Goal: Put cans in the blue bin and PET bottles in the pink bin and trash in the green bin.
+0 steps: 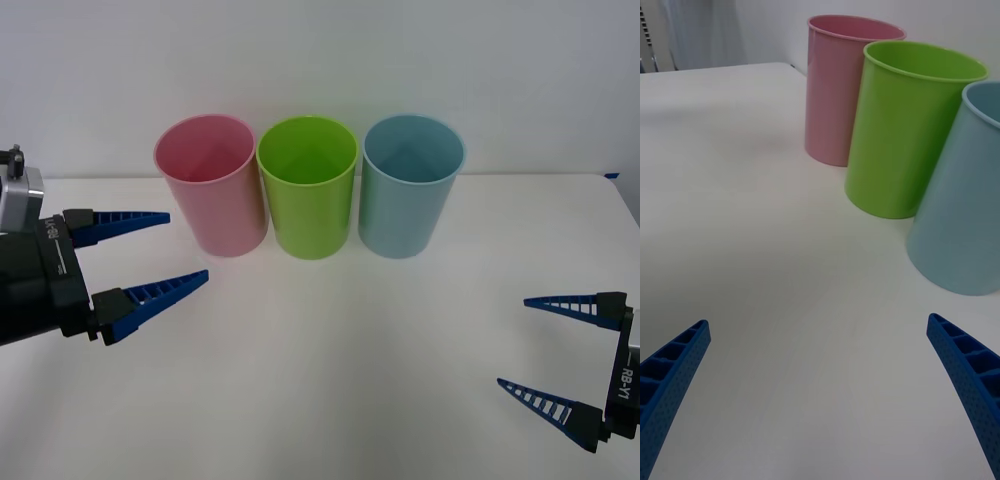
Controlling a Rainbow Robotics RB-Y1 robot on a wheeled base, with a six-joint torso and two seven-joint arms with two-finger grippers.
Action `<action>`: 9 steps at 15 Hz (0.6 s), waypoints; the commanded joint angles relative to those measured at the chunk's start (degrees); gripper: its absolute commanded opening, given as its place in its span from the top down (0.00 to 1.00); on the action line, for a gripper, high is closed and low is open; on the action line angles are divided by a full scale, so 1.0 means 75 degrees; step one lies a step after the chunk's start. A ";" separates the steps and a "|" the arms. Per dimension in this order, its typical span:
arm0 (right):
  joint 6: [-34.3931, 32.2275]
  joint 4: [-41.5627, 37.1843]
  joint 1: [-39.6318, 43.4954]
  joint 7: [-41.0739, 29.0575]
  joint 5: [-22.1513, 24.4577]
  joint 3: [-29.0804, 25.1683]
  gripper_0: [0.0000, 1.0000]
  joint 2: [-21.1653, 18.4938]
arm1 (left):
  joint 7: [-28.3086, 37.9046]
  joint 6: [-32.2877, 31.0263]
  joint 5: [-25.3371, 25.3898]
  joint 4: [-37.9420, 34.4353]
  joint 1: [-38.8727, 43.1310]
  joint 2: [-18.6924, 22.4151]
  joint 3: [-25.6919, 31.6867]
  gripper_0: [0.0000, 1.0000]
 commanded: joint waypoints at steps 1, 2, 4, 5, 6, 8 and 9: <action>0.0000 0.0000 0.0000 0.0000 0.0000 0.0000 0.00 0.0000 | 0.0577 -0.1201 -0.1377 -0.0337 0.0275 -0.1400 0.0421 0.00; 0.0000 0.0000 0.0000 0.0000 0.0000 0.0000 0.00 0.0000 | 0.0777 -0.1482 -0.1776 -0.0489 0.0381 -0.1775 0.0468 0.00; 0.0000 0.0000 0.0000 0.0000 0.0000 0.0000 0.00 0.0000 | 0.0929 -0.1693 -0.2537 -0.0770 0.0744 -0.2385 0.0444 0.00; 0.0000 0.0000 0.0000 0.0000 0.0000 0.0000 0.00 0.0000 | 0.0941 -0.1798 -0.2807 -0.0829 0.0896 -0.2619 0.0444 0.00; 0.0000 0.0000 0.0000 0.0000 0.0000 0.0000 0.00 0.0000 | 0.0952 -0.1904 -0.3053 -0.0876 0.1014 -0.2830 0.0444 0.00; 0.0000 0.0000 0.0000 0.0000 0.0000 0.0000 0.00 0.0000 | 0.0952 -0.1974 -0.3440 -0.0934 0.1283 -0.3088 0.0339 0.00; 0.0000 0.0000 0.0000 0.0000 0.0000 0.0000 0.00 0.0000 | 0.0917 -0.1974 -0.3686 -0.0946 0.1389 -0.3228 0.0245 0.00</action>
